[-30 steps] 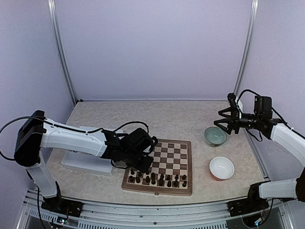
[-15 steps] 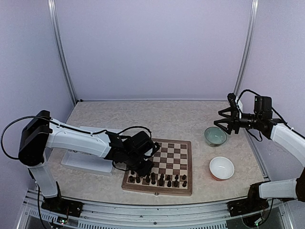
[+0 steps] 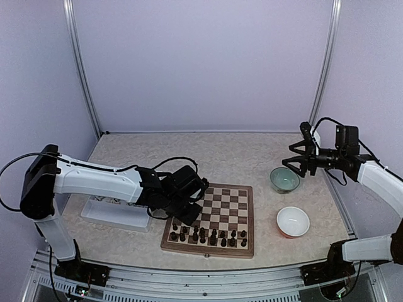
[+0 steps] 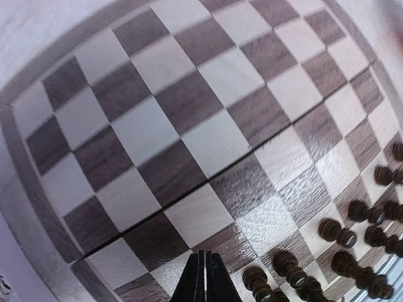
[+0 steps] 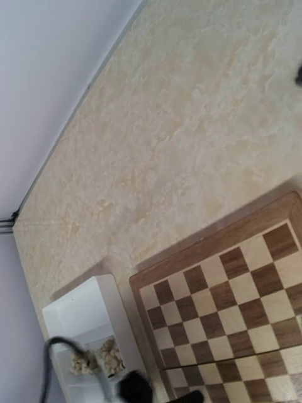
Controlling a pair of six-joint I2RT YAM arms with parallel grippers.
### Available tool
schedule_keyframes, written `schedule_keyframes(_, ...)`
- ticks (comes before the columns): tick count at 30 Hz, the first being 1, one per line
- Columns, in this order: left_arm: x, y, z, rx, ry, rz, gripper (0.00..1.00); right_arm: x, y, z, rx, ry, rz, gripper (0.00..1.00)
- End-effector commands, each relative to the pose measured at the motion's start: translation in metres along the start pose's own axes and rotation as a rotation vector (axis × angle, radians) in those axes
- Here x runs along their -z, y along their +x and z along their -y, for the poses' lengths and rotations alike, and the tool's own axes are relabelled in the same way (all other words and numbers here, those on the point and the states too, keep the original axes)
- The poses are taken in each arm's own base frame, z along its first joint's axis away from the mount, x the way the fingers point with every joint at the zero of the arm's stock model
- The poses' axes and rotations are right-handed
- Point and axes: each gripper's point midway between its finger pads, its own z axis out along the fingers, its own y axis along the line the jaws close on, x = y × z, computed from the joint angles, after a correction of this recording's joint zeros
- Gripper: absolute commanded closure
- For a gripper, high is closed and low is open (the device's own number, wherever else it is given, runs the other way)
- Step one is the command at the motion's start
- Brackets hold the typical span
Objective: Set up the chess pieces on the board
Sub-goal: Adjust the pawn at f7, then reset both arms
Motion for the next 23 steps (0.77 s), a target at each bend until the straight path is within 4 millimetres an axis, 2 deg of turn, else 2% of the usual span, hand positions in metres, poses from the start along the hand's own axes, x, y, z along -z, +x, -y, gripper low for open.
schedule_keyframes(1, 0.065, -0.065, -0.023, 0.025, -0.111, 0.213, 0.91, 0.005, -0.021, 0.022, -0.02, 0.076, -0.018, 0.02)
schedule_keyframes(3, 0.089, -0.08, -0.041, 0.03, -0.181, 0.265, 0.84, 0.007, -0.033, 0.034, -0.036, 0.118, -0.032, 0.01)
schedule_keyframes(7, 0.155, -0.108, -0.094, 0.069, -0.391, 0.365, 0.56, 0.015, -0.063, 0.065, -0.116, 0.238, -0.053, 0.01)
schedule_keyframes(11, 0.234, -0.131, -0.148, 0.151, -0.55, 0.517, 0.24, 0.033, -0.103, 0.082, -0.14, 0.352, -0.027, 0.01)
schedule_keyframes(13, 0.266, -0.137, -0.179, 0.226, -0.589, 0.588, 0.03, 0.046, -0.123, 0.086, -0.122, 0.417, 0.016, 0.01)
schedule_keyframes(14, 0.284, -0.137, -0.192, 0.268, -0.58, 0.635, 0.01, 0.055, -0.133, 0.086, -0.107, 0.453, 0.041, 0.01)
schedule_keyframes(18, 0.32, -0.126, -0.237, 0.447, -0.506, 0.767, 0.01, 0.087, -0.16, 0.085, -0.063, 0.599, 0.166, 0.01)
schedule_keyframes(21, 0.33, -0.109, -0.257, 0.537, -0.455, 0.829, 0.01, 0.091, -0.158, 0.085, -0.098, 0.619, 0.168, 0.01)
schedule_keyframes(23, 0.327, -0.098, -0.266, 0.569, -0.465, 0.837, 0.01, 0.089, -0.153, 0.083, -0.113, 0.61, 0.157, 0.01)
